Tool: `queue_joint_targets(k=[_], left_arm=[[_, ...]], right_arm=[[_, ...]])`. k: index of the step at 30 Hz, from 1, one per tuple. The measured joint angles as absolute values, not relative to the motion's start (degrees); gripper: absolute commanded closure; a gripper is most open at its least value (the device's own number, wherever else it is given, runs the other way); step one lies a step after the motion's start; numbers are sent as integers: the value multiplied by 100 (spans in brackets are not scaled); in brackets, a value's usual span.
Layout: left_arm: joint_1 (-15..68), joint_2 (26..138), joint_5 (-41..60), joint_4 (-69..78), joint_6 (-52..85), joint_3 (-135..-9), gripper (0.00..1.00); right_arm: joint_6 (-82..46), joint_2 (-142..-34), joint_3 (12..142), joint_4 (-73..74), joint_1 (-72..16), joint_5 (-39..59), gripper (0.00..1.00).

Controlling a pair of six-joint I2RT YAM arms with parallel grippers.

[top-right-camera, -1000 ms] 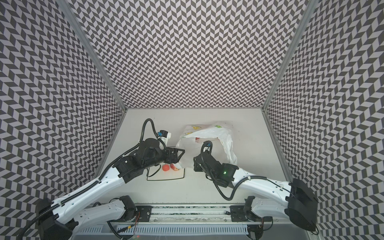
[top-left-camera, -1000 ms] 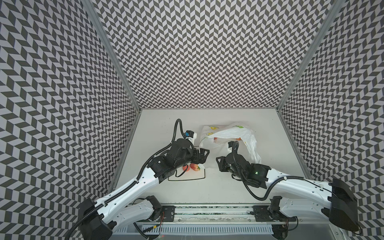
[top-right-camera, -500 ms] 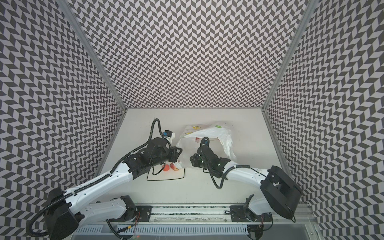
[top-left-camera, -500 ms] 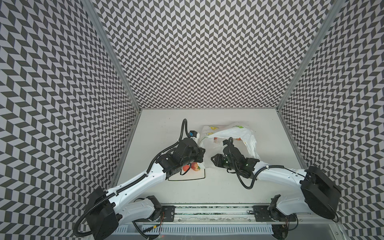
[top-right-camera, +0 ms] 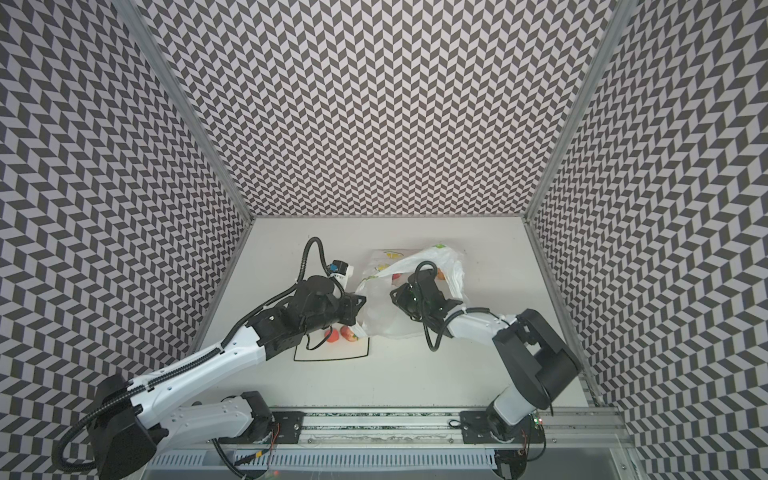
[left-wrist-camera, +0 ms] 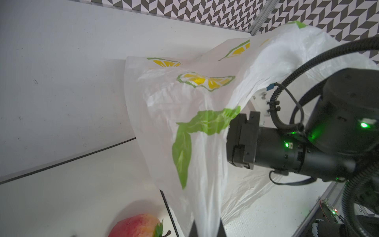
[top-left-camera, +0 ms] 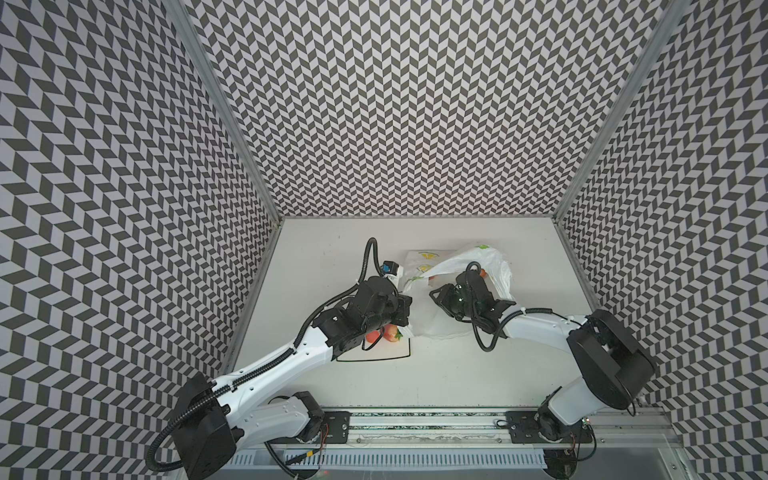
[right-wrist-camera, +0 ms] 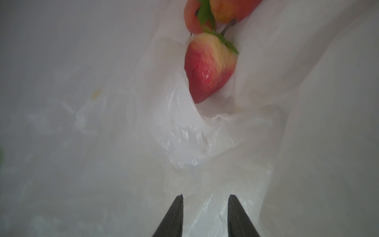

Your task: Take the fake fruits out of the plastic bag

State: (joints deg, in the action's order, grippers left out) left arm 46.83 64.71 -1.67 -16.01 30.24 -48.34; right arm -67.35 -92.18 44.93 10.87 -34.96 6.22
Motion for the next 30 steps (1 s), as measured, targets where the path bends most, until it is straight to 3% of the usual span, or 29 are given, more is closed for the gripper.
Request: queue_joint_targets(k=[19,30], left_arm=[[4766,6434,-163,-1511,2895,-4847,100],[4766,6440,-180,-1503,2810,-4950,100]], right_arm=[[-7371,-10932,5822,1540,-3057,110,38],[-7321,-11526,6768,692,-3103,-5,39]])
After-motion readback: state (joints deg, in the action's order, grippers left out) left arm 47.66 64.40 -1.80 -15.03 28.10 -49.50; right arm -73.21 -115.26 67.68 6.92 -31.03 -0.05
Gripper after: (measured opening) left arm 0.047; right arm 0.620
